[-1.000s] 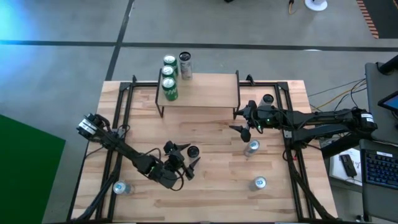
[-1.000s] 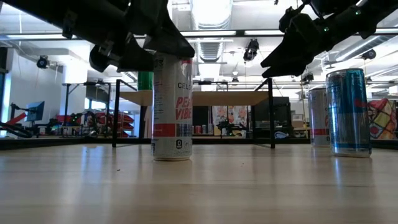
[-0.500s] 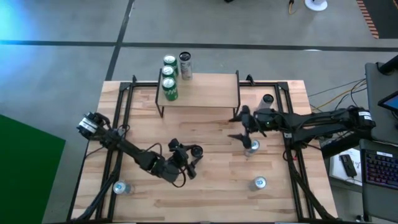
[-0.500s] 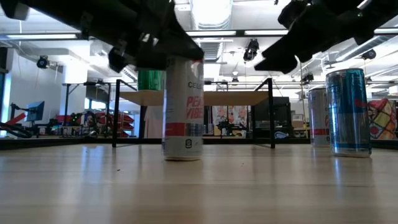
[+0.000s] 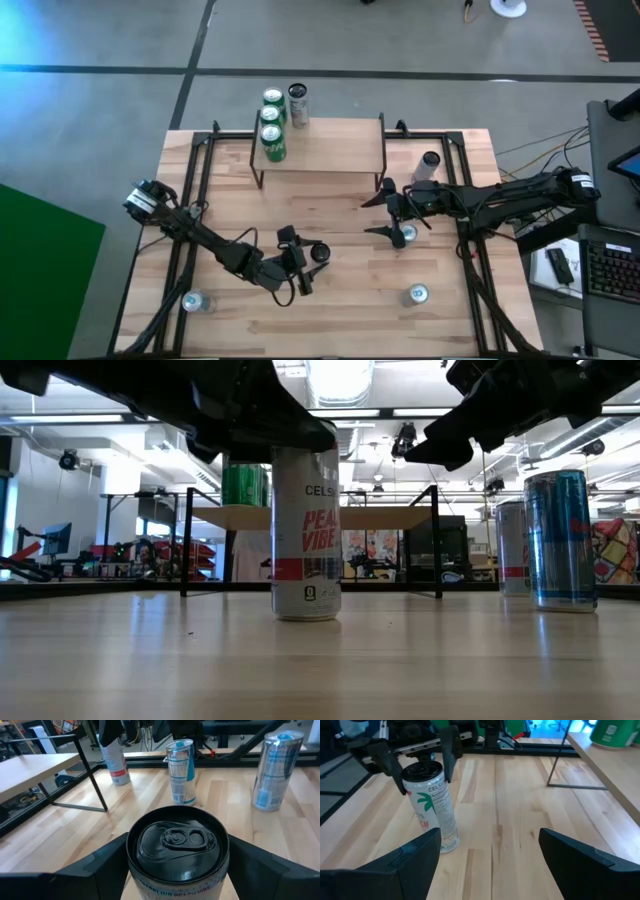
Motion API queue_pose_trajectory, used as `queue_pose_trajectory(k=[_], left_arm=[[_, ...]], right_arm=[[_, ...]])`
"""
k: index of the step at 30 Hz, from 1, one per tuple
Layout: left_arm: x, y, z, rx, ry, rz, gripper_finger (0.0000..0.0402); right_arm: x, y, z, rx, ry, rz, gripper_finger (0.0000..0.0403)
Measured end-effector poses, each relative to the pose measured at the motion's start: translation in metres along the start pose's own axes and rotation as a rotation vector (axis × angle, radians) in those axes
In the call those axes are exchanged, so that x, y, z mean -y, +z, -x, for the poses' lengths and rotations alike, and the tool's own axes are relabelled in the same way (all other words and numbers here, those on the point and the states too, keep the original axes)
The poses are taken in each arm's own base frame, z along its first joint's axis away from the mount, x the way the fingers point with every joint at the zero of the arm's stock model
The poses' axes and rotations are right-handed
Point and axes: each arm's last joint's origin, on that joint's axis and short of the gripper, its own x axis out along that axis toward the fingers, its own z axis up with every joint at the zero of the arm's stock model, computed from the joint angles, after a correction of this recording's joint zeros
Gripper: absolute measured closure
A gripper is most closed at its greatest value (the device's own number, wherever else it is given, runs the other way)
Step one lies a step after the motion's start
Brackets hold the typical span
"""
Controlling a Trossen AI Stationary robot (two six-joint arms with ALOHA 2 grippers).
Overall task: Place canned beverage on shelf
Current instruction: Put the bottom white soda can on the shelf aligned with other white soda cans
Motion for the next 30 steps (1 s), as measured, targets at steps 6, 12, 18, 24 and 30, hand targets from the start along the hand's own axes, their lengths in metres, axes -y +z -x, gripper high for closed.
queue_pose_trajectory(k=[6,12,18,24,30], left_arm=[[-0.005,0.006,0.004,0.022,0.068,0.022,0.0095],[-0.006,0.009,0.005,0.044,0.109,0.127,0.004],[0.003,0.005,0.019,0.04,0.104,0.27,0.001],[0.011,0.001,0.03,0.109,0.211,0.366,0.0009],[0.021,-0.024,0.017,0.127,0.279,0.381,0.0008]], right_arm=[[0.0,0.0,0.0,0.002,-0.007,-0.042,0.0077],[0.002,0.0,0.0,0.002,-0.078,-0.071,0.0077],[0.002,0.0,0.0,0.002,-0.082,-0.091,0.0077],[0.002,0.0,0.0,0.001,-0.082,-0.104,0.0077],[0.003,0.0,0.0,0.004,-0.092,-0.116,0.0077]])
